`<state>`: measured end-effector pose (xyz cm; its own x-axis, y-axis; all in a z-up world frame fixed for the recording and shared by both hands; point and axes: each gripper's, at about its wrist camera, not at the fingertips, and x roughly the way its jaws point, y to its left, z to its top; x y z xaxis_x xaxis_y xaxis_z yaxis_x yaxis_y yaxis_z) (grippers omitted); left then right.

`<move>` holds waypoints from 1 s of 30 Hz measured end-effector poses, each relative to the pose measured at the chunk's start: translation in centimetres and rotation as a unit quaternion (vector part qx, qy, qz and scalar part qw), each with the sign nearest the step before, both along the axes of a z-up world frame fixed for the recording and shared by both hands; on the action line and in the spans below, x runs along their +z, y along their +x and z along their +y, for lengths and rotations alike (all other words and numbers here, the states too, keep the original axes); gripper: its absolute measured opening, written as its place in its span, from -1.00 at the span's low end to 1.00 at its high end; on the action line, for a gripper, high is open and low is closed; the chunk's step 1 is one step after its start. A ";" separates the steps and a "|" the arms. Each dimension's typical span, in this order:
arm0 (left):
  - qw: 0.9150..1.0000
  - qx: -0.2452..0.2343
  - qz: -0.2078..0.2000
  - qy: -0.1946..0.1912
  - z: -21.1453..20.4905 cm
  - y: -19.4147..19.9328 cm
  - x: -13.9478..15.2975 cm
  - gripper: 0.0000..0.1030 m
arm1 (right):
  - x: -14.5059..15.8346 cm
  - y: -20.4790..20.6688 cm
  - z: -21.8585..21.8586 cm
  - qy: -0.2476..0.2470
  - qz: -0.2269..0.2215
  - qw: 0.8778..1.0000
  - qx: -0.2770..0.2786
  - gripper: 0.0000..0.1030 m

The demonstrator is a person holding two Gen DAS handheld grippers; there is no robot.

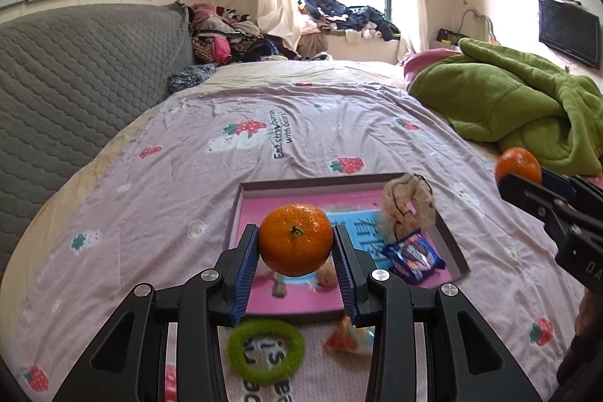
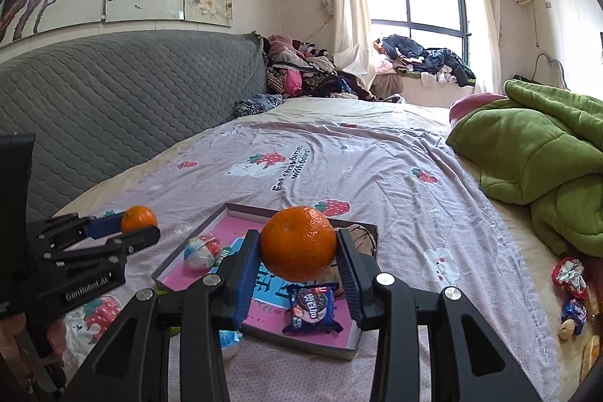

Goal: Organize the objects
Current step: 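Lift and carry the orange with left tool while right tool carries its orange toward the tray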

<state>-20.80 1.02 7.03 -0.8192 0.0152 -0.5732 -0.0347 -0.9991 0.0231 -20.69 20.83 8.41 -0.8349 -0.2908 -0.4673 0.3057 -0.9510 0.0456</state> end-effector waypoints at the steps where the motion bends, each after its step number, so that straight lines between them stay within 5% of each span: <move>1: 1.000 0.003 0.001 -0.002 -0.1 -0.5 0.1 -0.23 | -0.1 -0.3 0.0 0.002 -0.001 1.000 -0.002 -0.22; 14: 0.999 0.029 -0.022 -0.006 -2.2 -4.4 -1.5 -0.23 | -1.4 -3.0 -1.4 0.022 -0.006 1.000 0.015 -0.22; 30: 0.995 0.033 -0.090 -0.006 -3.8 -6.4 -7.7 -0.23 | -6.2 -5.2 -4.9 0.073 -0.049 0.995 0.051 -0.21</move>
